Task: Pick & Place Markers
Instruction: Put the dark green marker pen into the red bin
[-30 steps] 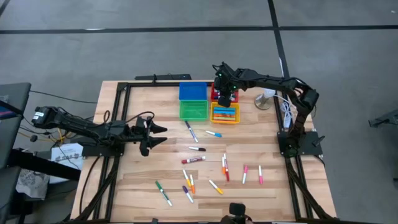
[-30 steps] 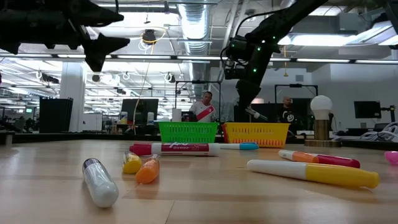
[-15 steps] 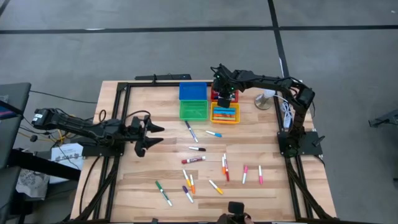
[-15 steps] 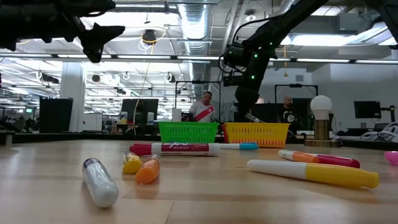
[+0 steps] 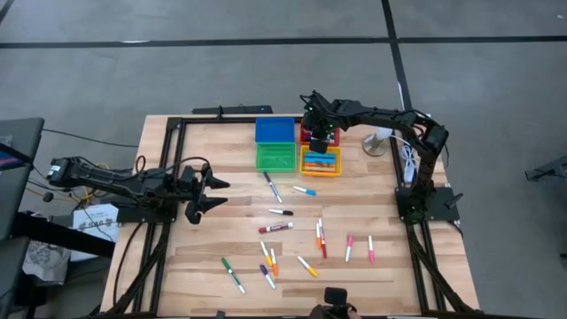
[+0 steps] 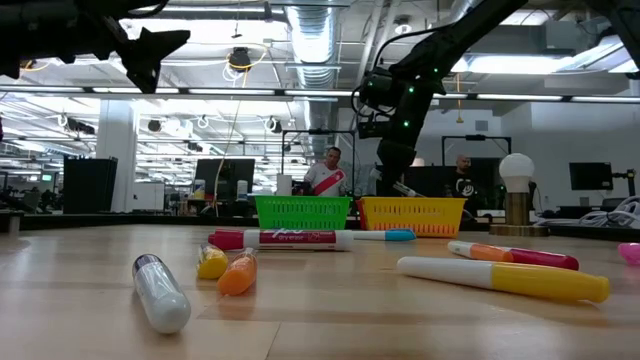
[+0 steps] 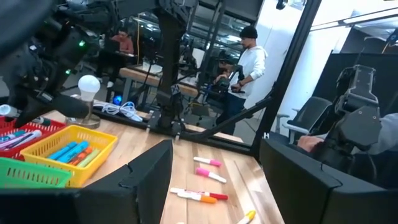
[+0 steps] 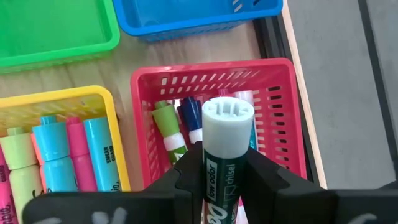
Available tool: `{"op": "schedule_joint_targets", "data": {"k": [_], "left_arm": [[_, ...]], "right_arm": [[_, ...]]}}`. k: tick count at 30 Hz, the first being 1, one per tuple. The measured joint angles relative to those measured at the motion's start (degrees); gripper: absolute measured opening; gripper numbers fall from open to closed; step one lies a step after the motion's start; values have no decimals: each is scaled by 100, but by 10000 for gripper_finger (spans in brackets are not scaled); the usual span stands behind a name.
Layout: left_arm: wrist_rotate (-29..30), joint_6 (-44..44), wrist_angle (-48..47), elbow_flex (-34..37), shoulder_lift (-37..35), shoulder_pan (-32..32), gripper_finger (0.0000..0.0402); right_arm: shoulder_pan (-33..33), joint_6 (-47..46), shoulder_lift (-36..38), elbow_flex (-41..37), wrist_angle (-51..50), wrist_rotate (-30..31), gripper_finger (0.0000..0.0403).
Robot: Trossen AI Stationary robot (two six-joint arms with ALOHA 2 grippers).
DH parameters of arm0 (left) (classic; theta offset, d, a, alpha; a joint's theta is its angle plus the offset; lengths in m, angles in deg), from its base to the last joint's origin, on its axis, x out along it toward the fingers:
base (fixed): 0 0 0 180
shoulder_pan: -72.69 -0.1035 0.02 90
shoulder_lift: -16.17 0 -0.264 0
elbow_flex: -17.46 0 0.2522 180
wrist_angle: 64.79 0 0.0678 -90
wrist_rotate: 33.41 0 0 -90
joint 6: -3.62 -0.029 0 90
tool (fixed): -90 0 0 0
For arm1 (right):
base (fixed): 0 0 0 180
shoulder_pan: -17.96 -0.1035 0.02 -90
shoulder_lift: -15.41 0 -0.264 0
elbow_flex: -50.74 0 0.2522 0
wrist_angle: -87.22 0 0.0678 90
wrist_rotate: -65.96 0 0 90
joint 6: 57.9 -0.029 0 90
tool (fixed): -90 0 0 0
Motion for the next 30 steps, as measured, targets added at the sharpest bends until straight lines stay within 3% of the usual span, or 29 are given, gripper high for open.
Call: {"op": "schedule_joint_targets", "data": {"k": [11, 30], "left_arm": [[11, 2, -655, 0, -634, 0, 242], [11, 48, -763, 0, -639, 0, 242]], "right_arm": [[2, -2, 0, 0, 0, 0, 71], [0, -61, 2, 0, -83, -168, 72]]}}
